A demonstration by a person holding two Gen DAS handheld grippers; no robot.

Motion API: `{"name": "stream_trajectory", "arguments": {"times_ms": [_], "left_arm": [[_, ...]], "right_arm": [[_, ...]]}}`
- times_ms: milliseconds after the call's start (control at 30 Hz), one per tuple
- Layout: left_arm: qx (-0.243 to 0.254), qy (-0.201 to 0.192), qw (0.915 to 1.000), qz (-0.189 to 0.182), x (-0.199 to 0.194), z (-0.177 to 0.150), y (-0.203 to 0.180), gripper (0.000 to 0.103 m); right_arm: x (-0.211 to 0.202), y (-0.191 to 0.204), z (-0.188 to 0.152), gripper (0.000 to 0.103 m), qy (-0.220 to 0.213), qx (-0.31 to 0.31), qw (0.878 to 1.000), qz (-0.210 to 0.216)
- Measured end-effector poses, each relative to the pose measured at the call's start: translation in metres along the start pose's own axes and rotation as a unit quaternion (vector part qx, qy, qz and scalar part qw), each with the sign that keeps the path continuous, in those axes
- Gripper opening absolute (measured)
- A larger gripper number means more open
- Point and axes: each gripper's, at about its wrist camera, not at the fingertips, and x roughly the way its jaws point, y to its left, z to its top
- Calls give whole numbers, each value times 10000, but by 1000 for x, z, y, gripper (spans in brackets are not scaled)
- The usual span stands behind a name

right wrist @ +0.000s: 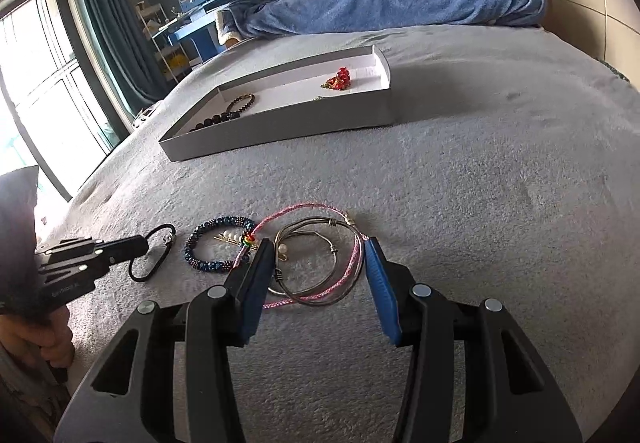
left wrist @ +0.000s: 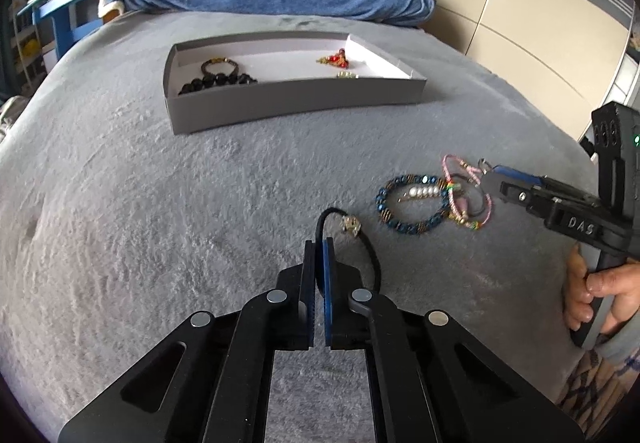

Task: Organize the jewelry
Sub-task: 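Carry the hair tie and bangle into the tray and open both tools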

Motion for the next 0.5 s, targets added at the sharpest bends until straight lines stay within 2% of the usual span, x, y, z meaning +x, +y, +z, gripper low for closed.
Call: {"name": "stream_trajectory", "arguments": {"times_ms": [333,500], "left_arm": [[-48,-361,9992,-154,-20,27,2,4],[33,-516,9986,-117,-28,46,6,4]], "right_arm": [[2,-1,8,47,-48,40,10000,53],[8,2,19,47,-87,-21,10000,40]]}}
